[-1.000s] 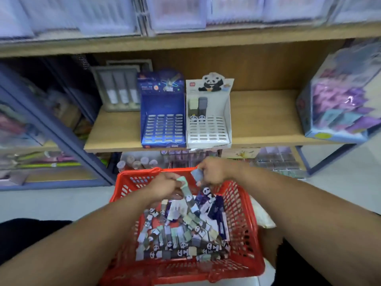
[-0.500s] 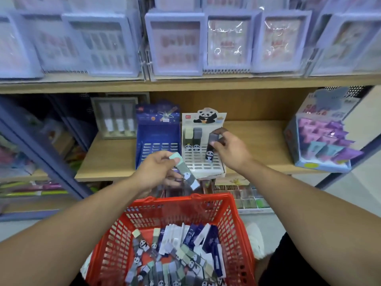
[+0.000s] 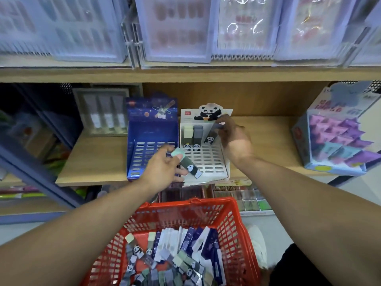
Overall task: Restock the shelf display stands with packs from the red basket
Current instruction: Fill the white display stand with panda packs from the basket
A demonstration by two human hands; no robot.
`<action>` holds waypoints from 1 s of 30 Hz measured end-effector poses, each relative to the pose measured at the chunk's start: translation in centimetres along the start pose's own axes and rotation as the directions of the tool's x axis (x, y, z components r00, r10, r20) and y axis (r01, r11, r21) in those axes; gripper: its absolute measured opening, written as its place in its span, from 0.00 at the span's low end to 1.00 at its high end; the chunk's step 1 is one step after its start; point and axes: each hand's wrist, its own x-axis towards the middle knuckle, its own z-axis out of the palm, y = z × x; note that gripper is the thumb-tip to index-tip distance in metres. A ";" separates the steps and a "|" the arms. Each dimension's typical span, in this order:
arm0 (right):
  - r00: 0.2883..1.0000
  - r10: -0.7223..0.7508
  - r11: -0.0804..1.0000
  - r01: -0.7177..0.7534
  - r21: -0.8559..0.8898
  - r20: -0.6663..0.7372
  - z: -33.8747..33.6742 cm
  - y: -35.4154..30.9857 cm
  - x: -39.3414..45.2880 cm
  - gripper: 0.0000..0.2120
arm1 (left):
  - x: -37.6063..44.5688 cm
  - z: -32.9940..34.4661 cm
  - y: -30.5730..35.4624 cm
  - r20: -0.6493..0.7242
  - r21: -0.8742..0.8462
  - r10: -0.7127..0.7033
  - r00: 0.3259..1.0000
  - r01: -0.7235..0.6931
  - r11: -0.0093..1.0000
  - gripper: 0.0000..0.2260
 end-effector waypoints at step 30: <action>0.966 -0.256 0.899 0.250 -0.358 0.032 -0.9 -0.4 0.0 0.11 | -0.6 -0.2 -1.8 0.085 0.391 -0.078 0.993 0.039 0.920 0.08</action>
